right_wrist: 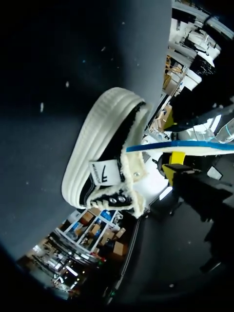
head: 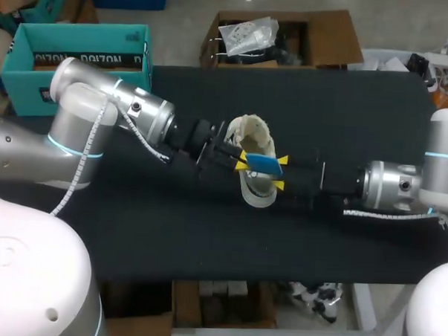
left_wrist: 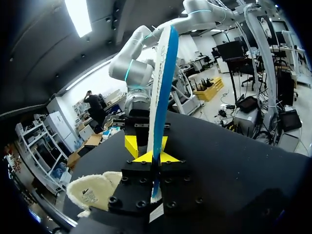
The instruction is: Open the shoe tongue, take the insole out of the shoe, put the insole back into the shoe, and pack the shoe into the shoebox
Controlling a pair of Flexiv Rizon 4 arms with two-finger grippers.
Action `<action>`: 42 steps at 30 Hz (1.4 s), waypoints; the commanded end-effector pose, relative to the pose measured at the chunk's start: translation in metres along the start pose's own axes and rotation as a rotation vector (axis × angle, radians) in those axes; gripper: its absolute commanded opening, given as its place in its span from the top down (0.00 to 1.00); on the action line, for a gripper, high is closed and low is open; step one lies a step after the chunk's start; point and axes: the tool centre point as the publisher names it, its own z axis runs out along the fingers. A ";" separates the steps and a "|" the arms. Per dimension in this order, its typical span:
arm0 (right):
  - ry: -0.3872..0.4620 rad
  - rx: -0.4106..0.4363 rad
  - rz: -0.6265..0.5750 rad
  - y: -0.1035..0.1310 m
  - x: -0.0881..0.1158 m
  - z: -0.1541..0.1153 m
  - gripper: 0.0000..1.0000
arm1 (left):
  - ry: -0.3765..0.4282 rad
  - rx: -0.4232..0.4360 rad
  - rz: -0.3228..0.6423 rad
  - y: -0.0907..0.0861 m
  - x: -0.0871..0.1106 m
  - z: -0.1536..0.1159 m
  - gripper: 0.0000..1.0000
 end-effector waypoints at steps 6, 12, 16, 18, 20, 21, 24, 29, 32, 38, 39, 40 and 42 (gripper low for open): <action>0.000 -0.050 0.007 -0.009 -0.005 -0.004 0.58 | 0.041 -0.060 0.079 -0.007 -0.005 -0.002 1.00; 0.013 -0.063 0.008 -0.007 -0.005 -0.005 0.63 | 0.090 -0.095 0.119 -0.004 -0.006 0.000 1.00; 0.017 -0.070 0.005 -0.009 -0.004 -0.006 0.63 | 0.100 -0.112 0.130 -0.002 -0.006 -0.002 1.00; 0.019 -0.076 0.003 -0.012 -0.004 -0.006 0.62 | 0.106 -0.121 0.135 -0.002 -0.007 -0.004 1.00; 0.021 -0.086 0.001 -0.014 -0.003 -0.006 0.61 | 0.113 -0.129 0.141 -0.001 -0.007 -0.006 1.00; 0.021 -0.091 0.001 -0.014 -0.003 -0.006 0.61 | 0.117 -0.133 0.144 -0.001 -0.008 -0.007 1.00; 0.024 -0.097 0.000 -0.015 -0.002 -0.006 0.62 | 0.134 -0.147 0.152 0.002 -0.008 -0.009 1.00; 0.021 -0.108 0.006 -0.010 0.001 0.000 0.75 | 0.160 -0.156 0.151 0.010 -0.012 -0.008 1.00; 0.019 -0.109 0.008 -0.007 0.001 0.004 0.86 | 0.176 -0.154 0.142 0.015 -0.015 -0.007 1.00; 0.034 -0.124 0.006 0.000 -0.003 0.008 1.00 | 0.199 -0.160 0.135 0.023 -0.021 -0.004 1.00; 0.041 -0.128 0.001 0.001 -0.003 0.009 1.00 | 0.203 -0.161 0.134 0.024 -0.022 -0.003 1.00; 0.046 -0.133 -0.002 0.003 -0.004 0.010 1.00 | 0.205 -0.162 0.134 0.025 -0.022 -0.003 1.00; 0.055 -0.138 -0.005 0.006 -0.005 0.011 1.00 | 0.210 -0.162 0.132 0.026 -0.024 -0.002 1.00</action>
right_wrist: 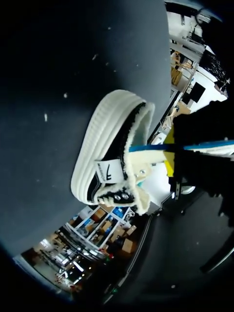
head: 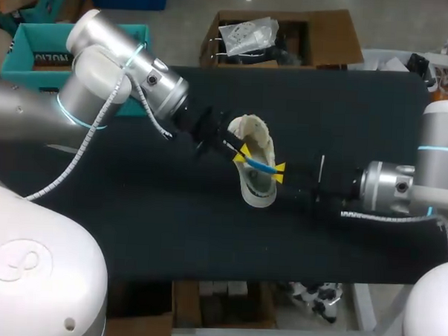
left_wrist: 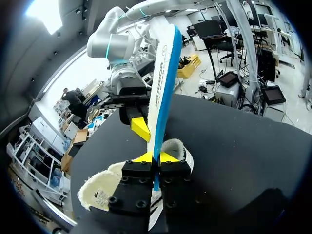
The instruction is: Open the shoe tongue, take the insole out of the shoe, put the insole back into the shoe, and pack the shoe into the shoebox
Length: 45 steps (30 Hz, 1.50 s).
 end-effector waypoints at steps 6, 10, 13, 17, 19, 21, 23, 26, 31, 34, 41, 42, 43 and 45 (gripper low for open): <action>0.039 -0.001 -0.004 0.017 -0.002 0.011 1.00 | 0.040 0.000 -0.012 0.015 -0.009 0.012 1.00; 0.045 -0.016 -0.003 0.023 0.003 0.013 1.00 | 0.049 -0.002 -0.017 0.019 -0.007 0.013 1.00; 0.047 -0.022 -0.006 0.025 0.007 0.014 1.00 | 0.053 -0.002 -0.023 0.021 -0.006 0.013 1.00; 0.043 -0.032 -0.008 0.030 0.012 0.019 1.00 | 0.049 -0.004 -0.033 0.024 -0.006 0.012 1.00; 0.038 -0.037 -0.004 0.033 0.014 0.022 1.00 | 0.046 -0.007 -0.042 0.026 -0.007 0.013 1.00; 0.035 -0.039 0.000 0.035 0.014 0.023 1.00 | 0.043 -0.007 -0.054 0.029 -0.007 0.014 1.00; 0.033 -0.042 0.005 0.037 0.014 0.023 1.00 | 0.037 0.002 -0.069 0.032 -0.009 0.014 1.00; 0.034 -0.047 0.012 0.038 0.012 0.022 1.00 | 0.035 0.019 -0.078 0.032 -0.008 0.013 1.00; 0.038 -0.061 0.018 0.036 0.009 0.019 1.00 | 0.037 0.051 -0.068 0.023 -0.004 0.008 0.69; 0.041 -0.066 0.020 0.036 0.008 0.018 1.00 | 0.044 0.066 -0.048 0.015 -0.002 0.007 0.67; 0.043 -0.061 0.024 0.037 0.007 0.018 1.00 | 0.049 0.067 -0.019 0.004 0.000 0.011 1.00; 0.042 -0.060 0.024 0.037 0.007 0.018 1.00 | 0.050 0.061 -0.014 0.003 0.001 0.012 1.00; 0.042 -0.058 0.024 0.037 0.007 0.018 1.00 | 0.048 0.053 -0.012 0.003 0.001 0.014 1.00; 0.042 -0.056 0.023 0.035 0.006 0.018 1.00 | 0.046 0.044 -0.013 0.005 0.000 0.015 1.00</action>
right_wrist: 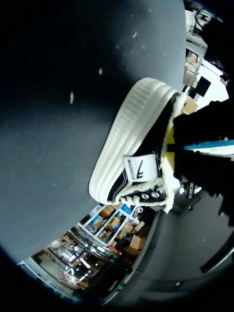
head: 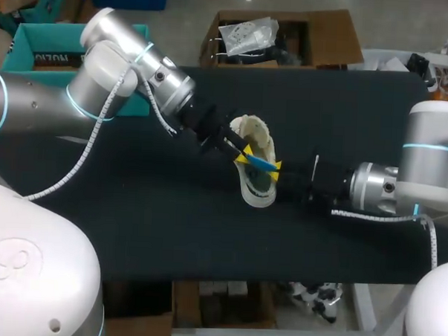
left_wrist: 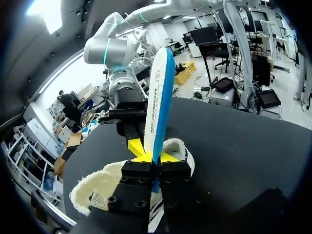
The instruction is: Open the shoe tongue, take the insole out of the shoe, put the insole back into the shoe, and pack the shoe into the shoebox
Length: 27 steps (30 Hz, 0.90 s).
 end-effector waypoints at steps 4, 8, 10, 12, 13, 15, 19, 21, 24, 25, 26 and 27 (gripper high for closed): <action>0.014 0.006 -0.017 -0.015 -0.006 -0.007 0.59 | -0.014 -0.022 -0.003 -0.002 0.003 0.005 1.00; 0.019 0.041 -0.062 -0.028 -0.009 -0.011 0.62 | -0.019 -0.024 -0.005 -0.001 0.004 0.004 1.00; 0.013 0.052 -0.073 -0.031 -0.009 -0.010 0.64 | -0.021 -0.023 -0.006 -0.001 0.004 0.004 1.00; 0.011 0.063 -0.081 -0.032 -0.009 -0.008 0.69 | -0.023 -0.022 -0.006 -0.001 0.004 0.004 1.00; 0.009 0.062 -0.082 -0.032 -0.008 -0.007 0.75 | -0.024 -0.021 -0.006 -0.001 0.004 0.005 1.00; 0.006 0.064 -0.082 -0.031 -0.008 -0.006 0.86 | -0.025 -0.021 -0.006 -0.001 0.003 0.005 1.00; 0.000 0.067 -0.079 -0.025 -0.004 -0.002 1.00 | -0.027 -0.028 -0.008 0.002 0.002 0.007 1.00; -0.009 0.065 -0.078 -0.021 0.000 0.001 1.00 | -0.031 -0.036 -0.013 0.004 0.000 0.008 1.00; -0.012 0.066 -0.077 -0.013 0.004 0.003 1.00 | -0.042 -0.048 -0.023 0.009 -0.002 0.009 1.00; -0.012 0.066 -0.077 -0.011 0.005 0.004 1.00 | -0.043 -0.047 -0.030 0.012 -0.004 0.008 1.00; -0.014 0.065 -0.078 -0.008 0.007 0.005 1.00 | -0.046 -0.049 -0.037 0.014 -0.005 0.008 1.00; -0.015 0.061 -0.077 -0.006 0.008 0.006 1.00 | -0.048 -0.052 -0.041 0.015 -0.006 0.008 1.00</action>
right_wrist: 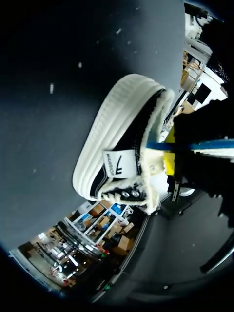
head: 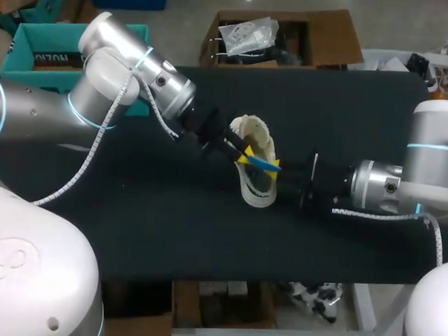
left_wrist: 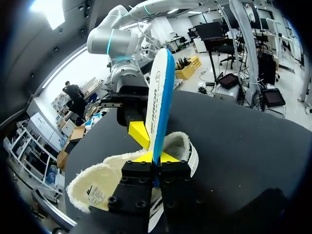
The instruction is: Open the shoe tongue, take the insole out of the shoe, put the insole back into the shoe, and pack the shoe into the shoebox
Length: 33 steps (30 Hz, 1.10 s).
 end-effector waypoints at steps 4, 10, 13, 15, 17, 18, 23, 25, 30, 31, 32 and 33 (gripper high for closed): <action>-0.009 0.012 0.011 0.021 0.008 0.010 1.00 | -0.009 -0.012 -0.034 0.014 -0.008 0.006 1.00; -0.020 -0.005 0.040 0.030 0.010 0.013 1.00 | -0.008 -0.002 -0.063 0.021 -0.009 0.007 1.00; -0.019 -0.014 0.052 0.032 0.009 0.012 1.00 | -0.001 0.022 -0.053 0.016 -0.006 0.001 0.70; -0.016 -0.020 0.062 0.033 0.008 0.012 1.00 | 0.000 0.033 -0.039 0.011 -0.002 -0.001 0.63; -0.015 -0.023 0.066 0.035 0.007 0.011 1.00 | 0.001 0.039 -0.023 0.004 0.003 -0.002 0.63; -0.015 -0.024 0.068 0.035 0.007 0.011 1.00 | 0.001 0.040 -0.017 0.003 0.002 -0.003 0.65; -0.014 -0.029 0.073 0.034 0.006 0.011 1.00 | 0.007 0.040 0.002 -0.003 0.004 0.000 1.00; -0.014 -0.031 0.075 0.034 0.005 0.012 1.00 | 0.010 0.038 0.004 -0.004 0.005 0.003 1.00; -0.011 -0.033 0.077 0.029 0.001 0.010 1.00 | 0.013 0.029 0.004 -0.003 0.006 0.007 1.00; -0.009 -0.033 0.076 0.027 0.001 0.009 1.00 | 0.011 0.026 0.003 -0.003 0.006 0.007 1.00; -0.008 -0.031 0.074 0.025 -0.001 0.008 0.90 | 0.010 0.024 0.003 -0.002 0.005 0.006 1.00; -0.007 -0.030 0.072 0.022 -0.002 0.007 0.64 | 0.008 0.022 0.001 -0.001 0.004 0.006 1.00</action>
